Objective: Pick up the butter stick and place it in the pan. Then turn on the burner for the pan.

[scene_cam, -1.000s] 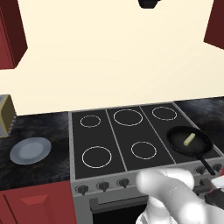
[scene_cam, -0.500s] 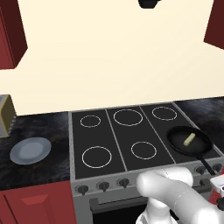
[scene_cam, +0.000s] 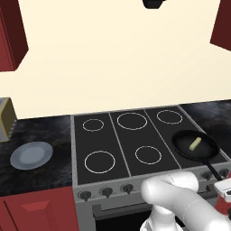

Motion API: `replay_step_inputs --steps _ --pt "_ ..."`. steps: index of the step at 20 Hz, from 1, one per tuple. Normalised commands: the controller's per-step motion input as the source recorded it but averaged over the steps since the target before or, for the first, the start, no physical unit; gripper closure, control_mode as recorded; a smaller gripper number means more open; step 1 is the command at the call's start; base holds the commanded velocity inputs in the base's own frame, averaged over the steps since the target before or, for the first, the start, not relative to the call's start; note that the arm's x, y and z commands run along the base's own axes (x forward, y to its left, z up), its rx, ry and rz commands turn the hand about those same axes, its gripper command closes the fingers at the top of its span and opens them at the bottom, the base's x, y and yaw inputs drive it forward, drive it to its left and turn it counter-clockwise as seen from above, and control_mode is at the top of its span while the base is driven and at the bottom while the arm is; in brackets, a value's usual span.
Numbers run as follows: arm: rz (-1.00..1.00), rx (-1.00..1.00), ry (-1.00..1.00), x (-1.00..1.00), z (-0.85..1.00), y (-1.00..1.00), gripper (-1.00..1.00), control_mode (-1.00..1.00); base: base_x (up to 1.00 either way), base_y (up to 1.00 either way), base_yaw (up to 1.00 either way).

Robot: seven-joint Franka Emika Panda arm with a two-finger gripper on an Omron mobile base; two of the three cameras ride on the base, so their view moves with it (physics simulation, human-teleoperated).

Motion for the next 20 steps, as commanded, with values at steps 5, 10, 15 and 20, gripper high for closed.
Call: replay_step_inputs --steps 5,10,15,20 --pt "0.0 0.03 0.0 0.09 -0.11 0.0 -1.0 -1.0 0.0 0.0 0.0" --pt "0.0 0.04 0.0 0.01 -0.1 0.0 -1.0 -1.0 0.0 0.0 0.0" --pt "0.0 0.04 0.0 0.09 -0.04 -0.01 -1.0 -1.0 0.0 0.0 0.0" --pt "0.0 0.04 0.0 0.16 -0.06 -0.05 -1.0 -1.0 0.0 0.0 0.0"
